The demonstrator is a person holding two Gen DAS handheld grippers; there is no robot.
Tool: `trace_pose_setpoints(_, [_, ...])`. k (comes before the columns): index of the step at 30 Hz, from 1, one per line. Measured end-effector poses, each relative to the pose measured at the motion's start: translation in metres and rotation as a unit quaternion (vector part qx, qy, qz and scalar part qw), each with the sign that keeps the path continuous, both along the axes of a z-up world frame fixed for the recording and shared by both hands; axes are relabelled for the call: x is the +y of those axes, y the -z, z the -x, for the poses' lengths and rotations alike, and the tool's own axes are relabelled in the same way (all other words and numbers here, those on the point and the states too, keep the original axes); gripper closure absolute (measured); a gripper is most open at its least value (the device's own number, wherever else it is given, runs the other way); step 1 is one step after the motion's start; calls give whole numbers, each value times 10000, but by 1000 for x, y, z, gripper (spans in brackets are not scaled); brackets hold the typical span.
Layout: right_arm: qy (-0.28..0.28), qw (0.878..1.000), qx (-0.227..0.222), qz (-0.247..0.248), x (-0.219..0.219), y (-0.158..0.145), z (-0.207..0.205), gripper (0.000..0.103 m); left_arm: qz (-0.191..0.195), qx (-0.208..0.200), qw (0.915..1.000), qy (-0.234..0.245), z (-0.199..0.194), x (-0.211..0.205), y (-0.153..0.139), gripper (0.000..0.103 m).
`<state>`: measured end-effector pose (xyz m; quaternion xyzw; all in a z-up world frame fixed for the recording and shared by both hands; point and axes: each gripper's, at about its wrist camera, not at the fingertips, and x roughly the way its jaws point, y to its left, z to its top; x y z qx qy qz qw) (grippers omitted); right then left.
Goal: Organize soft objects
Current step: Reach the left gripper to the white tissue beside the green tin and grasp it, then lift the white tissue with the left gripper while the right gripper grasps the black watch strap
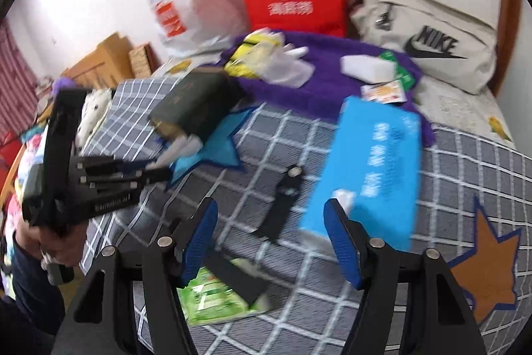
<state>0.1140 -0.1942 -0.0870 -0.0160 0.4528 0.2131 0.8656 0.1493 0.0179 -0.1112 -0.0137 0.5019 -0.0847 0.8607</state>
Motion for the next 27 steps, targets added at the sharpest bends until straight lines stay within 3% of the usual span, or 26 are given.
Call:
trace_pose_setpoints(4, [-91, 9997, 171, 159, 19, 15, 7, 49, 153, -54, 9999, -32, 3, 9, -1, 80])
trace_pose_setpoints(10, [355, 9980, 458, 246, 24, 36, 4, 52, 410, -83, 9991, 80, 0, 15, 1, 79])
trace_pose_setpoints(20, [778, 9920, 473, 873, 36, 60, -11, 52, 767, -120, 9966, 277, -3, 21, 5, 79])
trace_pose_setpoints(27, [936, 9913, 456, 800, 38, 64, -21, 52, 890, 3, 9955, 311, -8, 23, 15, 79])
